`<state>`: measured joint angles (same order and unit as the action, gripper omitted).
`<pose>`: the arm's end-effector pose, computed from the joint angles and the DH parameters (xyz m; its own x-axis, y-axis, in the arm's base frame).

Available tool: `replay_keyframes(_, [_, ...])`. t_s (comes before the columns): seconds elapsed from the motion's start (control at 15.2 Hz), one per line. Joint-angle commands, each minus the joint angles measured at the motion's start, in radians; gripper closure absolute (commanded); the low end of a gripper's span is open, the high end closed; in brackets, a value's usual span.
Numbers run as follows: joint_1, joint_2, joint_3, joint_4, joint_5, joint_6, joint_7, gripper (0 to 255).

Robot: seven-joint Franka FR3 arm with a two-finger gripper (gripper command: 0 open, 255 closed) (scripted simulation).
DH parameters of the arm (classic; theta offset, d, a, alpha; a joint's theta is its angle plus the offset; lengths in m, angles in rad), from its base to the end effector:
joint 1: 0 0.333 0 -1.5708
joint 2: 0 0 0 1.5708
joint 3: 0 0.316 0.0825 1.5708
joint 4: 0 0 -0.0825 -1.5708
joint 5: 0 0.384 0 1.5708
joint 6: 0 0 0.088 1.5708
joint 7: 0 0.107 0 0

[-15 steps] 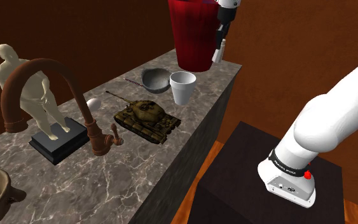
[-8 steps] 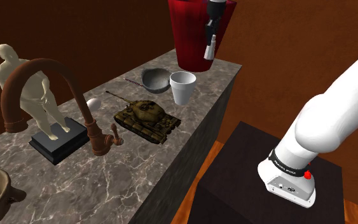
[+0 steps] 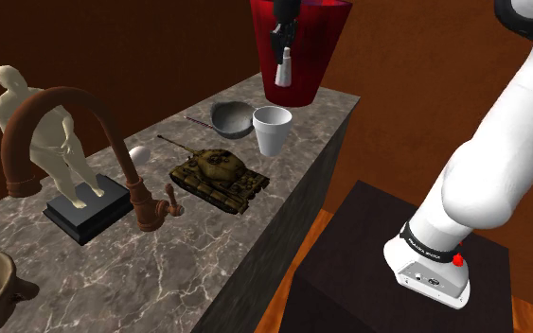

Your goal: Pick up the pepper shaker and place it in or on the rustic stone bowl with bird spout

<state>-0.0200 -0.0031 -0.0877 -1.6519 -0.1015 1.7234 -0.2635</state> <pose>0.5623 -0.0703 0.6019 0.9846 0.1691 0.0450 0.1630 -0.9797 0.1165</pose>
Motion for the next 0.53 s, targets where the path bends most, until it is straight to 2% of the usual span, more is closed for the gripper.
replay_keyframes(0.0, [0.018, 0.061, 0.018, 0.080, 0.003, -0.023, 0.034, 255])
replay_keyframes(0.46, [0.084, 0.296, 0.064, 0.424, -0.001, -0.143, 0.137, 255])
